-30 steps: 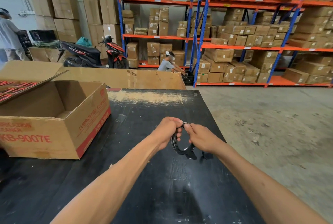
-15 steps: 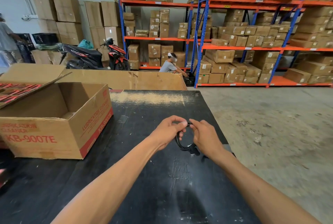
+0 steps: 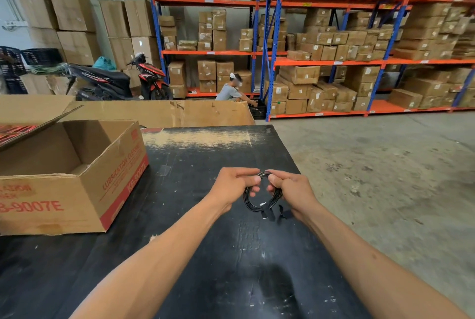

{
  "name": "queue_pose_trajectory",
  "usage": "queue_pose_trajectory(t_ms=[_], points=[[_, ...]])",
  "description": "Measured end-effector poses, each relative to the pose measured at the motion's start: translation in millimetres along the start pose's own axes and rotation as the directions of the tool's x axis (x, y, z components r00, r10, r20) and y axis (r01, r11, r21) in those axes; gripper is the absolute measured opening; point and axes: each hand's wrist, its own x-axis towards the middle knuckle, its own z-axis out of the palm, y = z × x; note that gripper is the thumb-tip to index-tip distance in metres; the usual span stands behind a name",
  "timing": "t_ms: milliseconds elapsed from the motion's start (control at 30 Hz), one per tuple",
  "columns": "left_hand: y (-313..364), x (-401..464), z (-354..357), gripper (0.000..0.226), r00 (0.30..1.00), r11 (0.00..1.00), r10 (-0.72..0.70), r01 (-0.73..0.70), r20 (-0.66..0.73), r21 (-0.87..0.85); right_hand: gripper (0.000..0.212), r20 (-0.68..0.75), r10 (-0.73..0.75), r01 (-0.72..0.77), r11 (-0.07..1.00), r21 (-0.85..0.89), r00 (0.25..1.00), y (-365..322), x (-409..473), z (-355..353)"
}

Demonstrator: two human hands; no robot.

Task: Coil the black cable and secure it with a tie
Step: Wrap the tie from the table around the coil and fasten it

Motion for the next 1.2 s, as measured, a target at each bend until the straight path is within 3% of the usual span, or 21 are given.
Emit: queue_pose_trajectory(t_ms=[67,200,333,467,533,567,633,700,767,833,967,1033,1100,1200], points=[[-0.2,4.4,3.8,0.020,0.996,0.989,-0.081,0.077,-0.023,-0.126,0.020,-0.021,0.011,-0.011,1.000,0.016,1.000,1.4,1.1,-1.5],[-5.7,12.6,7.0,0.010,0.992,0.983,-0.123,0.119,-0.027,-0.138,0.019,0.034,0.073,-0.073,0.997,0.009,0.997,2.9,4.9,-11.0],[-17.7,17.7,10.1,0.025,0.990,0.981,-0.142,0.138,-0.024,-0.135,0.020,0.125,0.189,-0.187,0.982,-0.027,0.974,6.3,12.1,-24.5],[-35.4,24.1,7.8,0.027,0.980,0.970,-0.196,0.186,-0.047,-0.159,0.020,-0.026,0.204,-0.206,0.975,-0.088,0.979,20.1,22.4,-28.4],[-43.9,26.5,4.9,0.025,0.973,0.964,-0.220,0.205,-0.074,-0.171,0.020,-0.139,0.088,-0.130,0.934,-0.334,0.986,29.6,26.7,-34.1],[-47.7,27.7,3.1,0.024,0.969,0.961,-0.229,0.211,-0.087,-0.180,0.028,-0.116,-0.007,-0.057,0.841,-0.539,0.993,34.0,28.3,-38.7],[-54.2,30.0,-1.6,0.021,0.962,0.954,-0.249,0.224,-0.109,-0.199,0.046,0.102,-0.095,0.136,0.484,-0.864,0.990,43.7,32.4,-47.3],[-59.2,32.3,-6.6,0.019,0.956,0.947,-0.268,0.237,-0.124,-0.219,0.051,0.323,-0.037,0.325,0.106,-0.940,0.946,52.2,37.1,-52.5],[-63.3,34.4,-11.5,0.016,0.949,0.938,-0.284,0.246,-0.135,-0.243,0.049,0.447,0.060,0.451,-0.176,-0.875,0.892,61.3,42.5,-53.3],[-66.5,35.4,-15.9,0.013,0.944,0.931,-0.298,0.254,-0.143,-0.263,0.045,0.484,0.136,0.501,-0.311,-0.808,0.864,69.5,47.3,-51.4],[-70.8,36.0,-24.8,0.017,0.935,0.921,-0.319,0.267,-0.156,-0.283,0.032,0.471,0.192,0.506,-0.420,-0.753,0.861,79.9,51.8,-47.9],[-71.4,35.6,-29.7,0.019,0.932,0.919,-0.324,0.269,-0.164,-0.289,0.027,0.463,0.176,0.491,-0.426,-0.760,0.869,79.7,55.1,-47.8],[-71.3,34.9,-32.6,0.018,0.929,0.918,-0.326,0.267,-0.175,-0.293,0.022,0.420,0.102,0.429,-0.338,-0.838,0.902,74.2,58.6,-47.1],[-68.3,34.0,-33.9,0.016,0.927,0.919,-0.320,0.252,-0.198,-0.303,0.021,0.224,-0.023,0.225,0.057,-0.973,0.974,56.6,59.4,-42.7]])
